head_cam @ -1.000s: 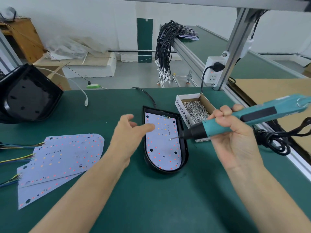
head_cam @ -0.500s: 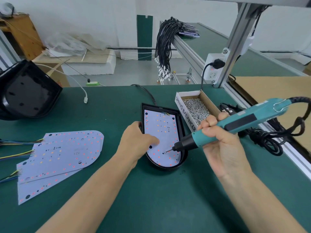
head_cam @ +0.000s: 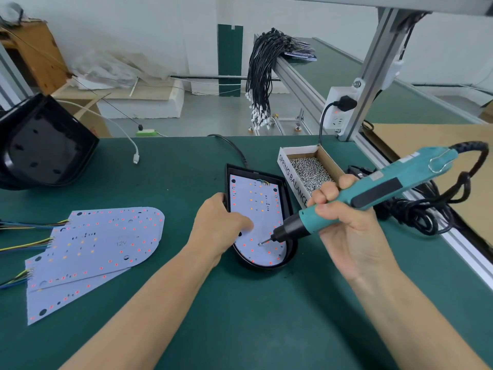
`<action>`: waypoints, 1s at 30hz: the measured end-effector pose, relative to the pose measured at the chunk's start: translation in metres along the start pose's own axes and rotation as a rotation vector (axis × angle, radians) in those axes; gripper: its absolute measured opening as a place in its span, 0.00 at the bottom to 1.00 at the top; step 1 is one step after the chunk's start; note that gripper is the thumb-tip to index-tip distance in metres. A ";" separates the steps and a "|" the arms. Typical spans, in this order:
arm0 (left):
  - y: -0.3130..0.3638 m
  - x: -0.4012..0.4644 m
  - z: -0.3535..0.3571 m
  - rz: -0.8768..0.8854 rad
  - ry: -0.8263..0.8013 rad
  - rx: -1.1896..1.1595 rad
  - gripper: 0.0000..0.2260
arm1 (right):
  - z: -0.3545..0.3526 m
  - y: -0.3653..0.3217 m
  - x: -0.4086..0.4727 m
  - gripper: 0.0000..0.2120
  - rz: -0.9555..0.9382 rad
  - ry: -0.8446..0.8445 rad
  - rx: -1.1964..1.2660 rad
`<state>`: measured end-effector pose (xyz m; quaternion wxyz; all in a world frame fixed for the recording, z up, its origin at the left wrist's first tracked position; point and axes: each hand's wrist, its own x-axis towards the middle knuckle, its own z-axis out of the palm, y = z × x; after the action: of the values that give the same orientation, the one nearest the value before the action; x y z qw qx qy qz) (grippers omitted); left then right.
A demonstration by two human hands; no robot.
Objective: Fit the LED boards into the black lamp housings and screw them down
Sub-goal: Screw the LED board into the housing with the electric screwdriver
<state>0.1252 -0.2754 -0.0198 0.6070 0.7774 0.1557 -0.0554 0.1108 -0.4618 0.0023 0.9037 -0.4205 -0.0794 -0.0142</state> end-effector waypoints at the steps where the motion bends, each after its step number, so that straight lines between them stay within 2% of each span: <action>1: 0.000 0.000 0.000 0.004 0.001 0.004 0.13 | 0.000 -0.001 0.001 0.22 0.013 -0.020 -0.008; 4: 0.000 0.000 0.000 0.013 0.006 0.010 0.14 | 0.002 -0.007 0.007 0.19 0.071 -0.110 -0.005; 9: 0.000 0.000 0.000 0.015 0.011 0.007 0.14 | 0.005 -0.012 0.018 0.29 0.153 -0.182 0.077; 14: 0.001 0.001 0.000 0.010 -0.001 -0.002 0.14 | 0.006 -0.009 0.022 0.22 0.150 -0.262 0.004; 23: 0.002 0.002 0.000 -0.003 -0.019 -0.020 0.13 | -0.002 -0.015 0.033 0.17 0.183 -0.584 -0.035; 26: 0.002 0.002 -0.001 -0.011 -0.028 -0.028 0.13 | 0.000 -0.015 0.033 0.18 0.177 -0.559 -0.041; 30: 0.000 0.002 -0.004 -0.033 -0.042 -0.063 0.14 | 0.003 -0.018 0.032 0.17 0.105 -0.452 0.080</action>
<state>0.1269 -0.2715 -0.0190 0.6333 0.7538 0.1574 -0.0766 0.1407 -0.4698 0.0224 0.8784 -0.3805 -0.2583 0.1303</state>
